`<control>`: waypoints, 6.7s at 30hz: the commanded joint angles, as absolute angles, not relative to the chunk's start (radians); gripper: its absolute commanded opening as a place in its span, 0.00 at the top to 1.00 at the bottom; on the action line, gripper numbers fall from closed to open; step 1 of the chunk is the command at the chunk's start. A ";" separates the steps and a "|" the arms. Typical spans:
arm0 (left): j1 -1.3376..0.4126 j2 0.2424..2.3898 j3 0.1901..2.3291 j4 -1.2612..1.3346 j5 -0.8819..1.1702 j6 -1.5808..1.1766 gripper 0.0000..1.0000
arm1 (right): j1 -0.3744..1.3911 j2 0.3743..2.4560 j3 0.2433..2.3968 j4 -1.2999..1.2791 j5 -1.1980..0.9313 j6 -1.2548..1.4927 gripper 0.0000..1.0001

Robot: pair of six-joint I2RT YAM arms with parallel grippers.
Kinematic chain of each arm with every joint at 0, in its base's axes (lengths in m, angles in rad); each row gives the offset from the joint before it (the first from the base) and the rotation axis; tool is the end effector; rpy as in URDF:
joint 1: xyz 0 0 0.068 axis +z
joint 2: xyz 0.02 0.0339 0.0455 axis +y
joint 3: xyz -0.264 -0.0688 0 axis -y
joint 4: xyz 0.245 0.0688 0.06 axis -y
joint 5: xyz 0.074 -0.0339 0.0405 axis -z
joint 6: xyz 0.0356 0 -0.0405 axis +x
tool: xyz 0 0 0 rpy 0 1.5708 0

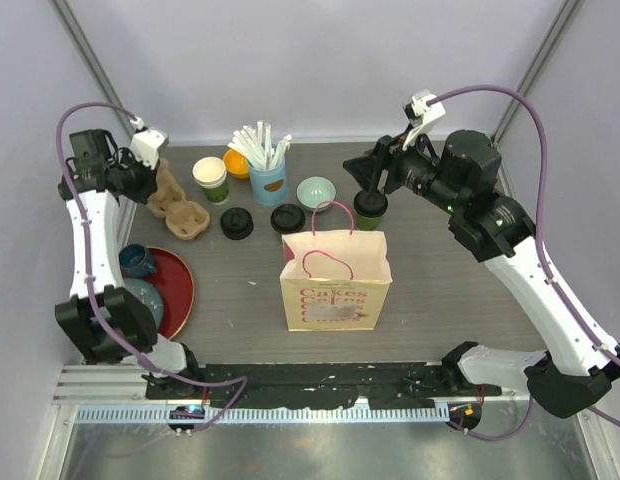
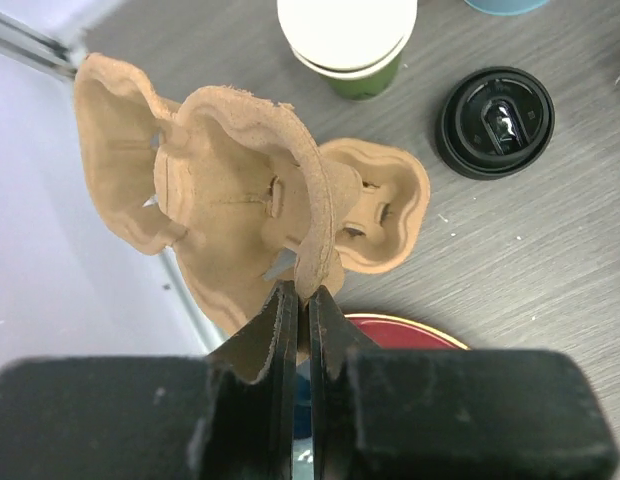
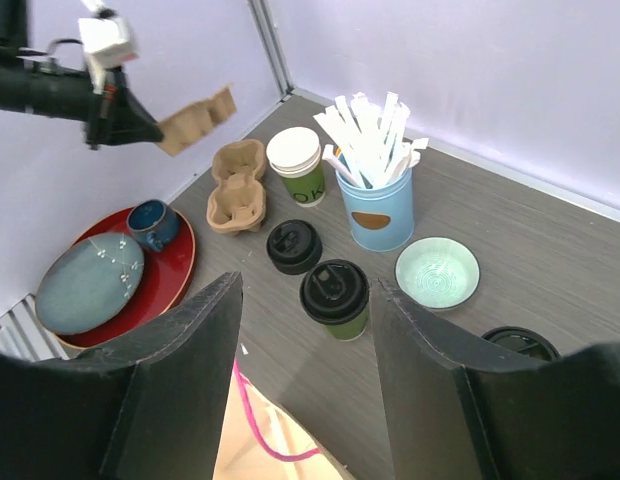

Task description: Pack the takeout coffee

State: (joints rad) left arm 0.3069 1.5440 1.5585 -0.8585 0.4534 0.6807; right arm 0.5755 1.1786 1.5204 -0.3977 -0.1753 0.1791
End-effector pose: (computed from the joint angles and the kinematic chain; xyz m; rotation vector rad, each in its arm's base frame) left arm 0.3169 0.0841 0.3617 0.6254 2.2217 -0.0526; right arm 0.1969 0.1351 0.4900 -0.4646 1.6092 0.7178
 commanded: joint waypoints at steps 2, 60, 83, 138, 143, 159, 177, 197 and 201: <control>0.293 1.388 1.637 -0.845 0.461 0.739 1.00 | 0.574 1.186 1.554 -0.385 -0.153 0.161 0.40; -0.190 0.879 1.602 -1.658 0.538 2.253 1.00 | 0.910 1.827 2.508 -0.832 0.095 -0.198 0.31; -0.190 0.870 1.582 -1.629 0.514 2.271 1.00 | 0.908 1.865 2.487 -0.825 0.014 -0.203 0.99; -0.649 1.546 1.664 -0.977 0.568 0.528 0.33 | 0.430 1.031 1.764 -0.796 0.404 0.137 0.99; -0.649 1.531 1.661 -0.966 0.565 0.463 0.75 | 0.428 1.045 1.804 -0.836 0.284 0.147 0.99; -0.643 1.296 1.474 -0.976 0.399 0.118 1.00 | 0.431 1.100 1.708 -0.727 -0.299 0.328 0.99; -0.595 1.299 1.448 -0.954 0.588 0.063 1.00 | 0.440 1.072 1.310 -0.463 -0.557 0.331 0.99; -0.595 1.304 1.448 -0.974 0.577 0.095 1.00 | 0.528 1.051 1.210 -0.747 -0.239 0.253 0.99; -0.595 1.299 1.450 -1.000 0.532 0.150 1.00 | 0.528 1.046 1.249 -0.816 -0.190 0.241 0.99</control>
